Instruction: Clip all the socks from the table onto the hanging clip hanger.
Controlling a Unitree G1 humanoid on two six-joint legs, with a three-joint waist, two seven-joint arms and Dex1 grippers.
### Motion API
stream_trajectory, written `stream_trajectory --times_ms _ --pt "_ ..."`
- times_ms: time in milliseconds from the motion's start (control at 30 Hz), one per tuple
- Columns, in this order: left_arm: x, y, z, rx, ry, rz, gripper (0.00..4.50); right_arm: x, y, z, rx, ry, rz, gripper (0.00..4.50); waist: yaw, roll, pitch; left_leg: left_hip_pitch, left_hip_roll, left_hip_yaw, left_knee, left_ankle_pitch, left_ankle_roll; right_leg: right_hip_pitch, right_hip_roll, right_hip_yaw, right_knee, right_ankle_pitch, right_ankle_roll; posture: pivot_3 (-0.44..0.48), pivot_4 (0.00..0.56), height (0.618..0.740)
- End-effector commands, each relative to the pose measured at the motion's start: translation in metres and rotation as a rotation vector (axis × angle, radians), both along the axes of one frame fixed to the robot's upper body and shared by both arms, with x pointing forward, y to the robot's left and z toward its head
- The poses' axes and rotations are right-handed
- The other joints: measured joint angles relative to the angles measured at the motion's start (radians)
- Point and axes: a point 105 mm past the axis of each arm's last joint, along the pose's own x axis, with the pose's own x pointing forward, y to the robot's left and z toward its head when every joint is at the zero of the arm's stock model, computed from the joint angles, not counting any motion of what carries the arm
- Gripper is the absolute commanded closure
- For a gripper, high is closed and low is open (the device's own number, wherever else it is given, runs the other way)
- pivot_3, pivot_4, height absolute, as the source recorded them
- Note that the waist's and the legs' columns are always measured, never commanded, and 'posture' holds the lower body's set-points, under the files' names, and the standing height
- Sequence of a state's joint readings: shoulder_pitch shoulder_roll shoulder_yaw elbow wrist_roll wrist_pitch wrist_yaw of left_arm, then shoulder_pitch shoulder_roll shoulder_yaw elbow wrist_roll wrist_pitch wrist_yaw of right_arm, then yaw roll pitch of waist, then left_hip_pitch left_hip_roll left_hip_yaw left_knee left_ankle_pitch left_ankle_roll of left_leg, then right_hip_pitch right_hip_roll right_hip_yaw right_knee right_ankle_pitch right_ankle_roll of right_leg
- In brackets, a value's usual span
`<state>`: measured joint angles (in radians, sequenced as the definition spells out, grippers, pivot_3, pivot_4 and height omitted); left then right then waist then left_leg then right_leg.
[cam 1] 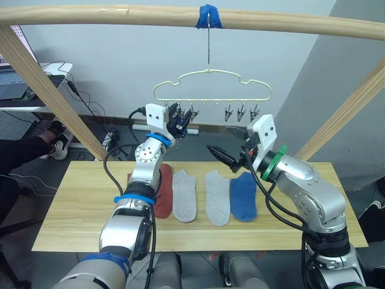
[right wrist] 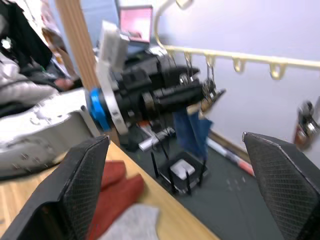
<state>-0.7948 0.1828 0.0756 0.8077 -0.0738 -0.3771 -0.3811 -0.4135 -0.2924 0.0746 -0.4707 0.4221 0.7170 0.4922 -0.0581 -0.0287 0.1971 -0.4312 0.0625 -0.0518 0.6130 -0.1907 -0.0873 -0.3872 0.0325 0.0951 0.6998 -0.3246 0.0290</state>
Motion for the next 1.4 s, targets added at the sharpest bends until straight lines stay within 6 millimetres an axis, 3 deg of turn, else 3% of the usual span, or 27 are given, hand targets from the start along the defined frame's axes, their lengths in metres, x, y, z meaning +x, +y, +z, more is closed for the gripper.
stream_trajectory --times_ms 33,567,1233,1400 --pt "-0.0031 0.0004 0.0161 -0.021 -0.062 0.001 2.07 -0.0102 0.0031 0.026 0.047 -0.104 0.052 0.0 0.0 0.0 0.0 0.0 0.0 0.0 0.0 0.0 0.0 0.0 0.0 0.0 0.0 0.0 0.0 -0.07 0.169 0.74" --pt "-0.0064 -0.0018 0.0156 -0.025 -0.077 0.016 2.07 -0.0157 0.0073 0.033 0.071 -0.121 0.109 0.0 0.0 0.0 0.0 0.0 0.0 0.0 0.001 0.0 0.0 0.0 0.0 0.0 0.002 0.0 0.0 -0.072 0.169 0.74" --pt "-0.0084 -0.003 0.02 -0.051 -0.094 0.007 2.07 -0.0151 0.008 0.0281 0.048 -0.117 0.1 0.0 0.0 0.0 0.0 0.0 0.0 0.0 0.005 0.0 0.0 0.0 0.0 0.0 0.005 0.0 0.0 -0.065 0.176 0.74" --pt "-0.0099 -0.0044 0.0199 -0.063 -0.094 -0.005 3.52 -0.0149 0.0076 0.0278 0.047 -0.115 0.098 0.0 0.0 0.0 0.0 0.0 0.0 0.0 0.009 0.0 0.0 0.0 0.0 0.0 0.009 0.0 0.0 -0.063 0.178 0.74"
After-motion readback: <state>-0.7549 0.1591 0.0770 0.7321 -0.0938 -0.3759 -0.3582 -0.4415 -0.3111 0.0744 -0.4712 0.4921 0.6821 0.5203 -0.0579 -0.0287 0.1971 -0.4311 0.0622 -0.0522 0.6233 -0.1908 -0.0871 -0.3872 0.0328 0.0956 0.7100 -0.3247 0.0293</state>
